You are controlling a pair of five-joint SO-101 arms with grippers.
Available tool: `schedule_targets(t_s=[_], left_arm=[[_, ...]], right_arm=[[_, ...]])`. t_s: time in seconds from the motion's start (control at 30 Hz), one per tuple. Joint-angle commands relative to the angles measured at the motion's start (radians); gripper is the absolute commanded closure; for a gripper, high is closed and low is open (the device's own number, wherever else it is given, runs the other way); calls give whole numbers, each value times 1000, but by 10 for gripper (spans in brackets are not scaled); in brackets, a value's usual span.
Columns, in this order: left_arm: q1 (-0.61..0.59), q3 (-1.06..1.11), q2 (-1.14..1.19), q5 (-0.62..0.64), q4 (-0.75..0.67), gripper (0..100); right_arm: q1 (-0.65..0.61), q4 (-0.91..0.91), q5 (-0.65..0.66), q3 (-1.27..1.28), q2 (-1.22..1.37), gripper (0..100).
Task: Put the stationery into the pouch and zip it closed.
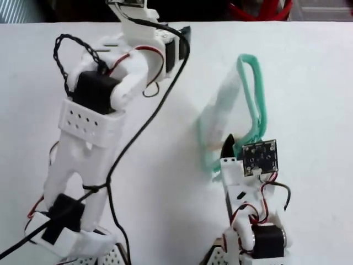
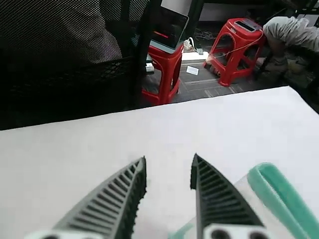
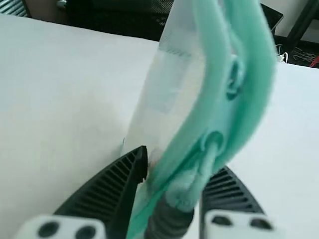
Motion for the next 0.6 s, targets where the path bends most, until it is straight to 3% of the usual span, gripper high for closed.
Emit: schedule_targets(t_s=[0.0,0.13,0.27,0.4,0.57], left_arm=[[-65,74,-5,-160,46,842],[-163,262,-15,-258,29,842],[-168,353,-104,-367,46,843],[-168,517,-358,-436,14,843],[-130,921,-796,-448,-133,843]], right_arm=[[-36,-76,-2,-40,-4,857],[-82,-209,0,9,4,858],[-87,-323,2,74,5,917],[-79,-349,15,87,5,950],[-81,-346,48,87,5,960]])
